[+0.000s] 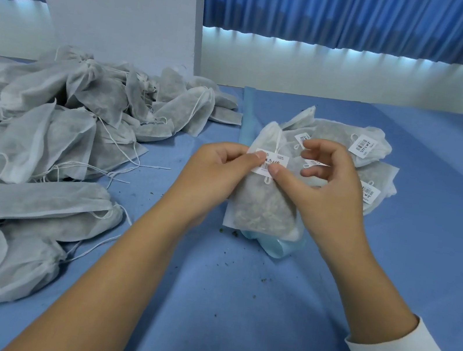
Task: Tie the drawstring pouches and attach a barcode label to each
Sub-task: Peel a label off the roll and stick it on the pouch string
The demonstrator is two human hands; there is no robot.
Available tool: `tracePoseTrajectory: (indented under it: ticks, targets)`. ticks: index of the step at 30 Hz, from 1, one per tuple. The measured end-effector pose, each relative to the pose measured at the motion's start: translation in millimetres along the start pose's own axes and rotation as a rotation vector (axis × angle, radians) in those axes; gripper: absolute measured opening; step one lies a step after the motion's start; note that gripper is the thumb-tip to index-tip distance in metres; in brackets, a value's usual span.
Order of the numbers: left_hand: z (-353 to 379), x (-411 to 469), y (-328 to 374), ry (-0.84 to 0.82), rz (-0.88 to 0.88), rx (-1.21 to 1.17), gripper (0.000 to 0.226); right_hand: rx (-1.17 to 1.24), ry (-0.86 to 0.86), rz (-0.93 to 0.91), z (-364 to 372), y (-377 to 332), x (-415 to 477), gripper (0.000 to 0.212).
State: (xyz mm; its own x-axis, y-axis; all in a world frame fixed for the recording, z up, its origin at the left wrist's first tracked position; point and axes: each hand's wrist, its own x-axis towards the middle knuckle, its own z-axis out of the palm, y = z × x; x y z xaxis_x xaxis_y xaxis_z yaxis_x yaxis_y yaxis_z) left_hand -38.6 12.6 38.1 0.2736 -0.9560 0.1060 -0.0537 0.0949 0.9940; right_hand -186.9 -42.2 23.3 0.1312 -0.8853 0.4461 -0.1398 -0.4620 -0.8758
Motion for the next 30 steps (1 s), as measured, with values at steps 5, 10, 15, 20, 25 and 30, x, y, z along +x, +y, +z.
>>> tracePoseTrajectory:
  ticks: [5, 10, 15, 20, 25, 30]
  targets:
    - [-3.2, -0.2, 3.8, -0.054, -0.073, -0.105, 0.015, 0.276, -0.222, 0.336, -7.1, -4.8, 4.8, 0.019]
    - [-5.6, 0.8, 2.9, -0.126, -0.112, -0.099, 0.019, 0.547, -0.289, 0.493, -10.2, -6.6, 7.7, 0.040]
    - [-3.5, 2.5, 0.8, -0.058, -0.073, -0.125, 0.016, 0.549, -0.305, 0.468, -10.3, -5.3, 7.7, 0.022]
    - [0.4, 5.2, -0.9, 0.038, -0.068, -0.176, 0.017, 0.501, -0.331, 0.375, -8.7, -7.8, 4.7, 0.021]
    - [0.2, 11.3, -7.5, 0.197, -0.086, -0.155, 0.019, 0.291, -0.292, 0.272, -6.3, -4.5, 3.3, 0.042]
    - [-8.5, 17.3, -12.2, 0.313, -0.102, -0.157, 0.024, 0.248, -0.445, 0.132, -6.1, -3.3, 1.9, 0.032]
